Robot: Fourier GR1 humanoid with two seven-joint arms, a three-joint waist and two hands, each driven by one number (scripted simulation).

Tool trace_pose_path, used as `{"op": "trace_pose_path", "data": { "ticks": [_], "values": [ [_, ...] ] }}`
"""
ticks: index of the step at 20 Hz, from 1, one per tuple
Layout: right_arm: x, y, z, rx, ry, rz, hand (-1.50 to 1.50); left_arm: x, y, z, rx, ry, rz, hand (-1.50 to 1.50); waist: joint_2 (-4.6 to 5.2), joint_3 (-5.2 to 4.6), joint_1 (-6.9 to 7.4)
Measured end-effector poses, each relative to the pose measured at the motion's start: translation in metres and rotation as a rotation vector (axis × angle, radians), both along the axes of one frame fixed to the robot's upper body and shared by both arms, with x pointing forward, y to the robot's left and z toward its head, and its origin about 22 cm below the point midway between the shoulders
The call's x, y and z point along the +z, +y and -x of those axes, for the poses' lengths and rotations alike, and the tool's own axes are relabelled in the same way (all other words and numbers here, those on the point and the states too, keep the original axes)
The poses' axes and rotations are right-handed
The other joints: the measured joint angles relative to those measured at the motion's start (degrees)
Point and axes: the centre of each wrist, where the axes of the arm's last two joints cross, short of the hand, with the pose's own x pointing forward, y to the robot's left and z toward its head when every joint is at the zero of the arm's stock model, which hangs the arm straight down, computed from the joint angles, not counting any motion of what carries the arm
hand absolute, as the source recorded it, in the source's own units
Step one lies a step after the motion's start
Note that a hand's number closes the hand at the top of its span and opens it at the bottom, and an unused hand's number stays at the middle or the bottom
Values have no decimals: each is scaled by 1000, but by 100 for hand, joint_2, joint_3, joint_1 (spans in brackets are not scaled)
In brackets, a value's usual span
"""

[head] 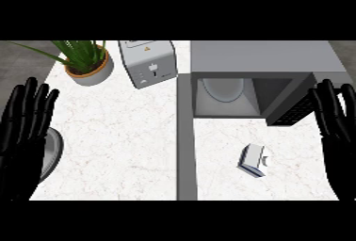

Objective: Pick up the milk, place it into the microwave and close the microwave

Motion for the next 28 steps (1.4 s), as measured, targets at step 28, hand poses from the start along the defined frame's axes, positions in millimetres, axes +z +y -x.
{"op": "trace_pose_path", "data": {
  "ticks": [28],
  "values": [
    [-33, 73, 111, -192, 55, 48, -150, -22, 18, 111, 96, 93, 226, -150, 109, -121, -55]
  ]
}}
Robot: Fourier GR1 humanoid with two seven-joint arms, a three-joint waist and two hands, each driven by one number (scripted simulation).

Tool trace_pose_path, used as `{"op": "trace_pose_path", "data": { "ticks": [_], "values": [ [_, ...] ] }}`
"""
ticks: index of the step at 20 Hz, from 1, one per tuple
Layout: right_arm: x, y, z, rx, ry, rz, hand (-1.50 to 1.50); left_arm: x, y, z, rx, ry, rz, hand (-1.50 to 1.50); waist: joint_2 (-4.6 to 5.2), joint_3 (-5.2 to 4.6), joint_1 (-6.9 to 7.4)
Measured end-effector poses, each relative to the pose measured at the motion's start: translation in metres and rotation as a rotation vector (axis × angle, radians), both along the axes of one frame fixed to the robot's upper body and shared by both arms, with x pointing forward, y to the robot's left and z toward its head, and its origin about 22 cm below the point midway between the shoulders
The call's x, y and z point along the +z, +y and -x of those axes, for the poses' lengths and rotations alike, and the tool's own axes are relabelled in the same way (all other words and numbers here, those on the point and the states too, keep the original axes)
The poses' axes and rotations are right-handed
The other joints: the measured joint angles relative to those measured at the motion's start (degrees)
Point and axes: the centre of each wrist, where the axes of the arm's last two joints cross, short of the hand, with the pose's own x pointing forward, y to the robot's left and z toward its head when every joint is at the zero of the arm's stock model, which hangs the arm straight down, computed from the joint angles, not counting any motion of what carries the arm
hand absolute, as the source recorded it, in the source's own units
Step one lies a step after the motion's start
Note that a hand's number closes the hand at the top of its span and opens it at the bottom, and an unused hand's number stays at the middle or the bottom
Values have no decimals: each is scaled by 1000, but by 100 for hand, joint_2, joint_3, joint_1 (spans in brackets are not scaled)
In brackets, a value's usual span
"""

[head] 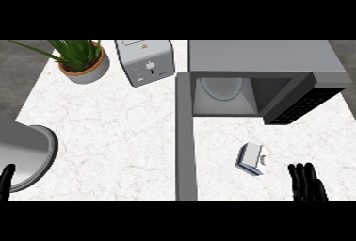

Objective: Pick up the milk, place it into the microwave and close the microwave

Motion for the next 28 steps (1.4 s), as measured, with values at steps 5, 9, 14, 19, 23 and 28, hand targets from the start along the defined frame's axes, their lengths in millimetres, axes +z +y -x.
{"op": "trace_pose_path", "data": {
  "ticks": [5, 9, 14, 19, 23, 28],
  "values": [
    [-14, 1, -7, -28, 10, 27, -150, -8, 7, 19, -4, 1, 0, -150, 4, 2, 21],
    [-22, 0, -18, -51, 31, 43, -150, -13, 13, 29, 1, 2, 8, -150, 10, 3, 24],
    [-45, -3, -30, -63, 51, 64, -150, -12, 28, 45, 9, 18, -17, -150, 12, 4, 32],
    [-65, -11, -54, -79, 83, 97, -150, -16, 32, 57, 4, 12, -17, -150, 15, 4, 49],
    [-78, -23, -69, -102, 99, 129, -150, -16, 36, 62, 14, 14, -20, -150, 17, 5, 41],
    [-101, -36, -85, -155, 123, 141, -150, -18, 41, 66, 9, 12, -17, -150, 20, 6, 34]
  ]
}}
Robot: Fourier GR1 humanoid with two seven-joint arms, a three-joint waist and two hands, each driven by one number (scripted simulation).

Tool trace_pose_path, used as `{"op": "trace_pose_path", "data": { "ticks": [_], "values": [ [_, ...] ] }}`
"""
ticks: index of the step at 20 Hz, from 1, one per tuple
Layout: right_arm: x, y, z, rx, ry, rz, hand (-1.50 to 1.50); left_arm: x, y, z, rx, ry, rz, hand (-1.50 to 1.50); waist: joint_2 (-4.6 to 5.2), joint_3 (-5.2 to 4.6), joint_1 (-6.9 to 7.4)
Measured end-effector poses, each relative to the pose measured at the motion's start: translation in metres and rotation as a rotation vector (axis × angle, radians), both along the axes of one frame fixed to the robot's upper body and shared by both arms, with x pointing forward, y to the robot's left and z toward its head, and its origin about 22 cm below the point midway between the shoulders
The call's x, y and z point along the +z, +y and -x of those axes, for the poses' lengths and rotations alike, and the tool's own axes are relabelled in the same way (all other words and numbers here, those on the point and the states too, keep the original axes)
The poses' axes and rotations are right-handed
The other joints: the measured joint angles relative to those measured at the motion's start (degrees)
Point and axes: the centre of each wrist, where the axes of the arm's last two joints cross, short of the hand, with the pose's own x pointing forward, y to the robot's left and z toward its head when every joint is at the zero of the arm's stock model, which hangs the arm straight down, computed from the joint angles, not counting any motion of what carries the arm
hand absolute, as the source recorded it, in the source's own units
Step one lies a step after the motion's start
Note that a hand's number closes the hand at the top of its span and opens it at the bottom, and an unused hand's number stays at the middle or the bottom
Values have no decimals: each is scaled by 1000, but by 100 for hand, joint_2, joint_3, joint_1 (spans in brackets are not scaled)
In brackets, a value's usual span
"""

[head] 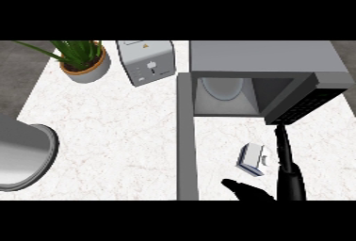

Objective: Pick up the milk, place it into the microwave and close the microwave

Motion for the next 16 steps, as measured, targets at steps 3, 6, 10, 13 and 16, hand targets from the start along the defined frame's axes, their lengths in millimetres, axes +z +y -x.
{"op": "trace_pose_path", "data": {
  "ticks": [3, 6, 10, 13, 16],
  "values": [
    [-10, -14, -6, -32, 21, 9, -150, -1, 2, 6, 1, -13, 5, -150, -2, 0, 5],
    [-22, -25, -14, -36, 34, 22, -150, 0, 3, 11, 1, -6, 5, -150, -1, 1, 5],
    [-45, -33, -18, -20, 49, 19, -150, -1, 6, 17, -1, -2, 8, -150, -1, 1, 13],
    [-59, -36, -22, 15, 63, 8, -150, -1, 6, 19, 3, -6, 9, -150, 0, 1, 16],
    [-71, -41, -27, 41, 86, 5, -150, -4, 8, 16, 6, -12, 10, -150, 2, 2, 7]
  ]
}}
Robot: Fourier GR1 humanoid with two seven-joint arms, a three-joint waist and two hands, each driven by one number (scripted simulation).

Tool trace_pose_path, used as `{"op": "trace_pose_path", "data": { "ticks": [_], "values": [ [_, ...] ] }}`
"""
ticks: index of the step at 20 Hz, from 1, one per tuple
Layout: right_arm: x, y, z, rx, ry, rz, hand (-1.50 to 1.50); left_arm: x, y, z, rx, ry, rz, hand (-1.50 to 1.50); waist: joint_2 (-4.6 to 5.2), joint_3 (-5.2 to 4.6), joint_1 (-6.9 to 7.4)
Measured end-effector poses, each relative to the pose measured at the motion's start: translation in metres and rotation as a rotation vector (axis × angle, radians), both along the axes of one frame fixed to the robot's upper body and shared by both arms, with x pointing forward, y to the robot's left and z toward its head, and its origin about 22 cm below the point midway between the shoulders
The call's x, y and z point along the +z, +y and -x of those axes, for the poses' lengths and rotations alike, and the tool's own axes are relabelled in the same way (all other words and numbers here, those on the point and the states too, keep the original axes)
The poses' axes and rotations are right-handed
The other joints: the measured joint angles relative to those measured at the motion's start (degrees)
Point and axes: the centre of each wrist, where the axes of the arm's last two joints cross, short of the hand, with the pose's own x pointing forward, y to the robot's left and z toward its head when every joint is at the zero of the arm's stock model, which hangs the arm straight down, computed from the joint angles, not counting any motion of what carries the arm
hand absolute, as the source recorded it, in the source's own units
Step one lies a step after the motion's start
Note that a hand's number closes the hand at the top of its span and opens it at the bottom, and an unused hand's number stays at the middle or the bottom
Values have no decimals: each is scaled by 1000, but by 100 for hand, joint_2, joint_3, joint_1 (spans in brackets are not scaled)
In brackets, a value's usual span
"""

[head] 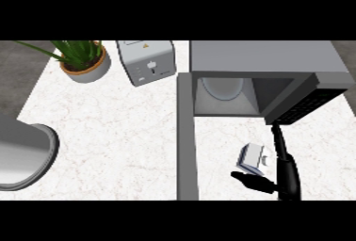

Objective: Pick up the milk, place it into the microwave and close the microwave

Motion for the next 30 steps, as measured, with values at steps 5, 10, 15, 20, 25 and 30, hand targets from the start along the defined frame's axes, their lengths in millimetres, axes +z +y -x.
{"op": "trace_pose_path", "data": {
  "ticks": [5, 10, 15, 20, 25, 30],
  "values": [
    [-27, 2, 2, 7, 36, 7, 150, 0, 6, 2, 1, -2, -7, -150, 2, 0, -2],
    [-49, 3, 1, -17, 45, 45, -150, 0, 5, 6, -10, 1, 4, -150, -7, -8, 8],
    [-62, -11, 2, -47, 42, 141, 150, 3, 7, 12, -7, 0, 6, -150, -6, -6, 13],
    [-72, -20, -6, -40, 57, 234, 150, 0, 9, 8, -5, -7, 8, -150, -22, -18, 30],
    [-76, -22, -17, -24, 36, 260, 150, 0, 11, 14, -10, -12, 7, -150, -54, -31, 58],
    [-67, -31, -46, 66, 4, 275, 150, 1, 8, 14, -21, -12, 21, -150, 0, -14, 94]
  ]
}}
